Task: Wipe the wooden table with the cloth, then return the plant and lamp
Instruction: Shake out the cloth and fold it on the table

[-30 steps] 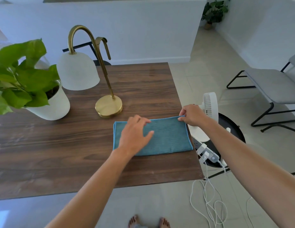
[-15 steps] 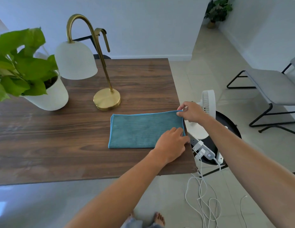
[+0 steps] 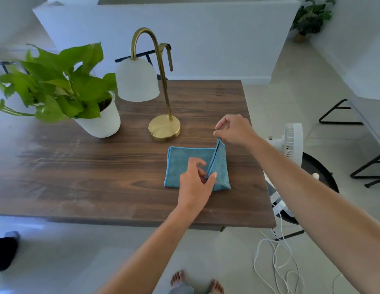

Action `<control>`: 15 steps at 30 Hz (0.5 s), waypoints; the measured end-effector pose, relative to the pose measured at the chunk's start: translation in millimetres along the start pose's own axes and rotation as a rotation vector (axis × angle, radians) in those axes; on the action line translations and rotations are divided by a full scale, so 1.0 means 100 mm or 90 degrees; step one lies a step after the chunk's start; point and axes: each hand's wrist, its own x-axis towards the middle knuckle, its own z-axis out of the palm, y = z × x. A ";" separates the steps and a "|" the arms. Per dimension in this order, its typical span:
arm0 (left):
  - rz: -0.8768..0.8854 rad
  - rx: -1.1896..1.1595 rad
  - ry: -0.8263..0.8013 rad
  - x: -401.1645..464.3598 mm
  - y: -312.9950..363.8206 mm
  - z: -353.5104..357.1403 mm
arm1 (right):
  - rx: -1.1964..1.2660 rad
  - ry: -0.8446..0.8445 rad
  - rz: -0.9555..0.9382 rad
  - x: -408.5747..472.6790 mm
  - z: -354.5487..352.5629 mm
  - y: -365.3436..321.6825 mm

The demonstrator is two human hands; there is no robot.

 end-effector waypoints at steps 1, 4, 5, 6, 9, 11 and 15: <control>-0.030 -0.013 0.011 -0.02 -0.06 -0.07 | -0.006 -0.005 -0.009 0.02 0.10 -0.10; -0.088 -0.033 0.040 -0.05 -0.23 -0.28 | -0.020 -0.026 -0.015 0.07 0.42 -0.33; -0.114 -0.033 0.046 -0.05 -0.27 -0.35 | -0.023 -0.035 -0.015 0.08 0.52 -0.41; -0.140 -0.034 0.051 -0.04 -0.31 -0.42 | -0.026 -0.041 -0.015 0.09 0.61 -0.47; -0.185 -0.020 0.059 0.00 -0.41 -0.58 | -0.032 -0.046 -0.009 0.11 0.85 -0.60; -0.210 -0.001 0.057 0.03 -0.48 -0.66 | -0.035 -0.046 -0.006 0.13 0.97 -0.66; -0.228 0.093 0.045 0.11 -0.59 -0.74 | -0.014 -0.042 0.002 0.14 1.10 -0.71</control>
